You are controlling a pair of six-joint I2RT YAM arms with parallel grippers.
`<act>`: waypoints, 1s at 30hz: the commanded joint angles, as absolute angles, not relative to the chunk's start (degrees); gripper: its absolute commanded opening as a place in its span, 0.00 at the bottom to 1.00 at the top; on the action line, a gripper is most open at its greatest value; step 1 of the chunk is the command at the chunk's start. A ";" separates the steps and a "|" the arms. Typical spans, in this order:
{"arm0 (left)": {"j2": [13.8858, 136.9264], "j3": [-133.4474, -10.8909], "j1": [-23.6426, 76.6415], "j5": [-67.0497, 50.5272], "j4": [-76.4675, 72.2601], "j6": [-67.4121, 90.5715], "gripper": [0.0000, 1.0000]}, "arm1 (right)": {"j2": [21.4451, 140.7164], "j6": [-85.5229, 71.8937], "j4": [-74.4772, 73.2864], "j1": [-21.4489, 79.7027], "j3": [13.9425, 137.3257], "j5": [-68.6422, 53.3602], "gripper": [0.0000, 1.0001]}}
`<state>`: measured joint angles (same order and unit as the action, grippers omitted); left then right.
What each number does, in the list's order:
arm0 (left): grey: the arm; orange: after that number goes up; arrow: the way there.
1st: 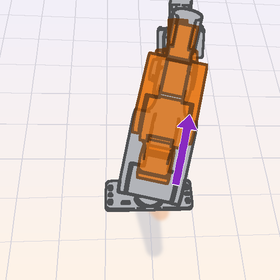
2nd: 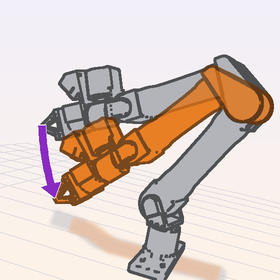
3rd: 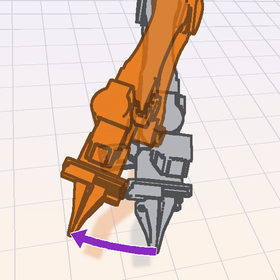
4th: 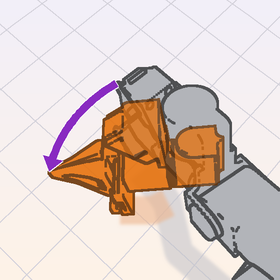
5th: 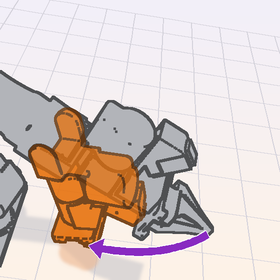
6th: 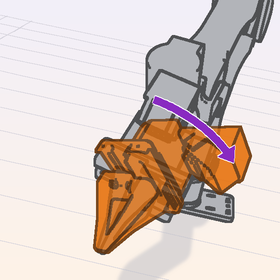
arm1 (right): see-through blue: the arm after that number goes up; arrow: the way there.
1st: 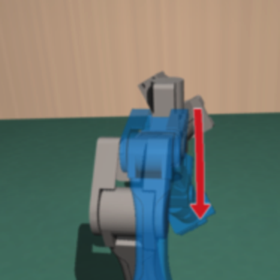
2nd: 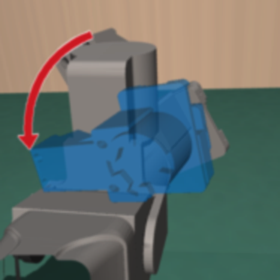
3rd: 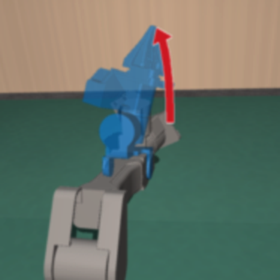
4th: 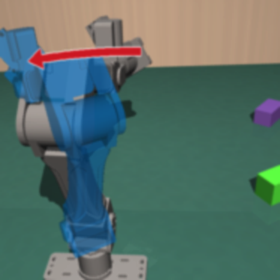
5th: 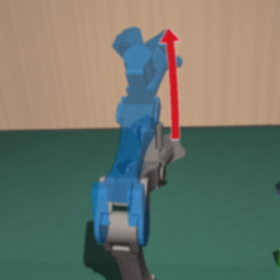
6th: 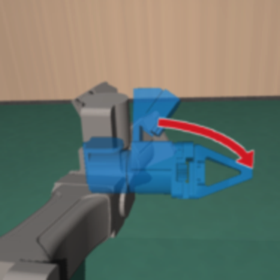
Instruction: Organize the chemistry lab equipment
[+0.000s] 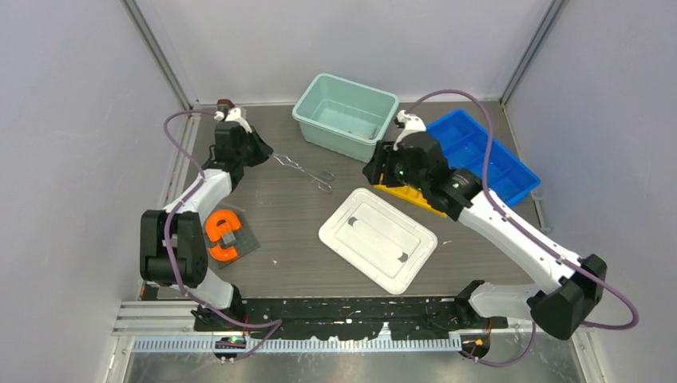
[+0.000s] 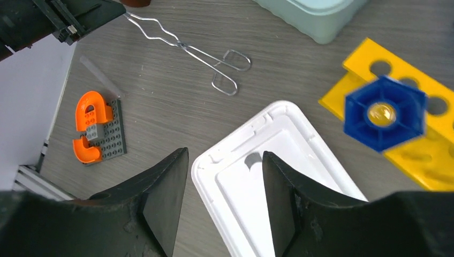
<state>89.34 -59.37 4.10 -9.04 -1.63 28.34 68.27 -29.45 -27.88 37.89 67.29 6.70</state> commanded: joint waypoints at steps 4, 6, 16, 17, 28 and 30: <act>83.49 -56.96 3.87 -11.63 -0.94 32.07 0.00 | 78.58 -10.57 -5.78 42.42 68.98 6.92 0.60; 82.46 -56.49 3.89 -12.20 -0.21 32.88 0.00 | 81.96 -3.90 0.45 43.77 67.76 5.66 0.60; 78.13 -56.83 3.89 -11.62 5.75 33.77 0.00 | 104.48 16.47 6.08 48.82 76.35 1.36 0.63; 77.89 -56.94 3.87 -11.79 5.94 34.14 0.00 | 105.59 17.20 6.86 49.34 77.12 1.00 0.63; 76.67 -57.90 3.94 -15.02 8.41 38.18 0.00 | 118.30 28.29 15.63 53.05 81.86 14.14 0.51; 76.20 -58.14 3.92 -15.32 9.04 38.34 0.00 | 119.03 30.11 18.50 53.14 81.20 16.81 0.30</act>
<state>79.46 -55.94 4.10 -11.68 8.84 35.70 118.15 24.64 9.10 52.64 79.40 9.56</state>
